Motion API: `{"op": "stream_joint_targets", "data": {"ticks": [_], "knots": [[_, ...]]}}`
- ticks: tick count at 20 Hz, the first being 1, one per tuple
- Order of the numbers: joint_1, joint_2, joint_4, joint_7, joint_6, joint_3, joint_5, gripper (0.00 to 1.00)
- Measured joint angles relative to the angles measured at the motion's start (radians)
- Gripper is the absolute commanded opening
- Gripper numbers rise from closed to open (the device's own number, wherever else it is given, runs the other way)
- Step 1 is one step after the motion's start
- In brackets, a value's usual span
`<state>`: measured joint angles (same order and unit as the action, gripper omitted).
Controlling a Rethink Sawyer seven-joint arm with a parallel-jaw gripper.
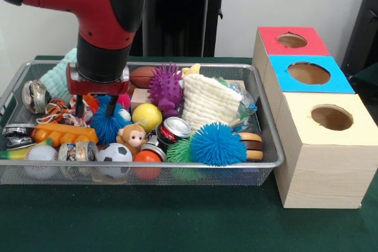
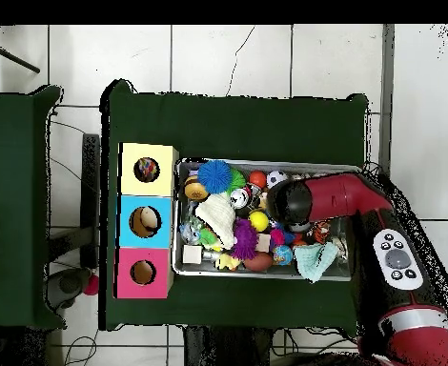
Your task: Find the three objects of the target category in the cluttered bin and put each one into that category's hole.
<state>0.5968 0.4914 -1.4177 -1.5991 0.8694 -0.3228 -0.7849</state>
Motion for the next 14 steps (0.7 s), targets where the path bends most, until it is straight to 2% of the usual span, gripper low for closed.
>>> {"op": "stream_joint_targets", "data": {"ticks": [14], "knots": [[0.050,-0.007,-0.007,0.000,0.000,0.000,-0.089,1.00]]}}
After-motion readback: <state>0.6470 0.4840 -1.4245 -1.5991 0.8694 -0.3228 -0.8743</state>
